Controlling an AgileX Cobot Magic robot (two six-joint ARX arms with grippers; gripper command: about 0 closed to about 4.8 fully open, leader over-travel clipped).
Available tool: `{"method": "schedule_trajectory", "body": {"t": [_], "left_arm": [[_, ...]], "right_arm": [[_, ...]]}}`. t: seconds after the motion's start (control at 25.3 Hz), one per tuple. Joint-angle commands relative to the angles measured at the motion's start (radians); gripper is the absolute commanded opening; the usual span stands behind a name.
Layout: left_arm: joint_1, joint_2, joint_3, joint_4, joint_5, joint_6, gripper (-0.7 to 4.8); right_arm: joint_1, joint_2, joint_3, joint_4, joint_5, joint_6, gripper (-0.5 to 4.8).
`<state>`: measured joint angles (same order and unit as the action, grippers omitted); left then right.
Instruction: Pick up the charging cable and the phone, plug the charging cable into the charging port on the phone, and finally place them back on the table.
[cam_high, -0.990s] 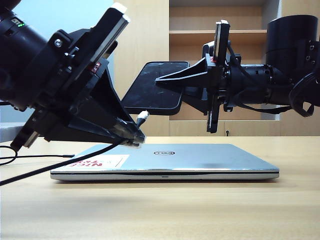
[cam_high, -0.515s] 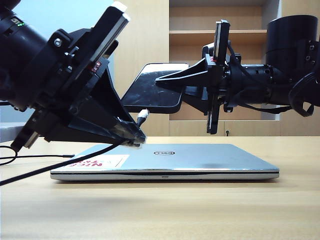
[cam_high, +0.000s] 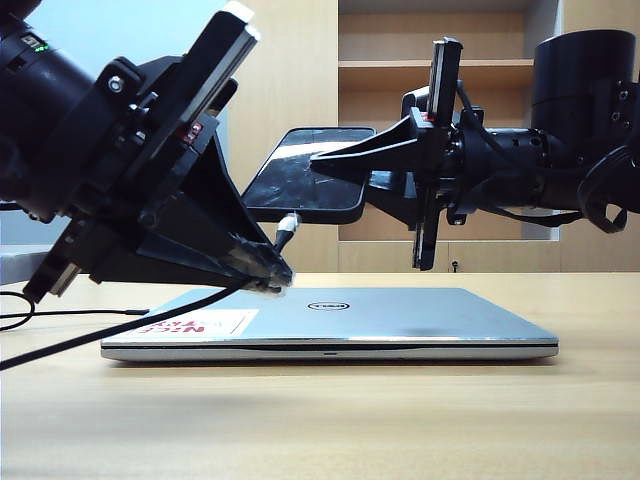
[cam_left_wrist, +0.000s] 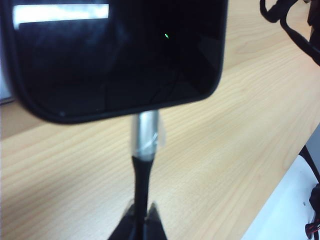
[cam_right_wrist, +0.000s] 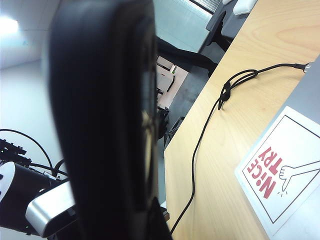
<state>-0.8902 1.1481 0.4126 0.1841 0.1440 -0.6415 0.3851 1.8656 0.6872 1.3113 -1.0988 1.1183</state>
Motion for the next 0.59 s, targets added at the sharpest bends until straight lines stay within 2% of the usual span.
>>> {"method": "schedule_trajectory", "body": {"t": [0.04,0.08,0.12,0.28,0.32,0.36,0.4,0.44,0.48,0.59], "left_arm": [[0.0,-0.004,0.006,0.042,-0.016,0.005,2.37],[0.0,-0.005,0.006,0.042,-0.016,0.005,3.34],[0.0,-0.005,0.006,0.042,-0.016,0.005,3.63],[0.001,-0.032,0.009,0.043,-0.016,0.0,3.71],[0.003,-0.045,0.022,0.042,-0.016,0.001,3.55],[0.008,-0.049,0.033,0.04,-0.016,0.002,3.29],[0.015,-0.049,0.062,0.038,-0.016,0.01,2.29],[0.015,-0.049,0.076,0.036,-0.016,0.024,1.59],[0.015,-0.049,0.103,0.035,-0.016,0.066,0.09],[0.027,-0.049,0.164,0.029,-0.016,0.092,-0.06]], "right_arm": [[0.001,-0.008,0.004,0.049,0.024,-0.001,-0.06],[-0.003,-0.008,0.006,0.055,0.028,-0.001,-0.06],[-0.008,-0.008,0.011,0.055,0.034,0.0,-0.06],[-0.05,-0.011,0.023,0.053,0.054,0.013,-0.06],[-0.074,-0.016,0.023,0.036,0.07,0.016,-0.06],[-0.086,-0.021,0.023,0.02,0.073,0.016,-0.06],[-0.114,-0.035,0.023,-0.024,0.08,0.015,-0.06],[-0.127,-0.042,0.023,-0.047,0.085,0.015,-0.06],[-0.15,-0.058,0.023,-0.091,0.093,0.014,-0.06],[-0.208,-0.1,0.023,-0.159,0.093,0.014,-0.06]]}}
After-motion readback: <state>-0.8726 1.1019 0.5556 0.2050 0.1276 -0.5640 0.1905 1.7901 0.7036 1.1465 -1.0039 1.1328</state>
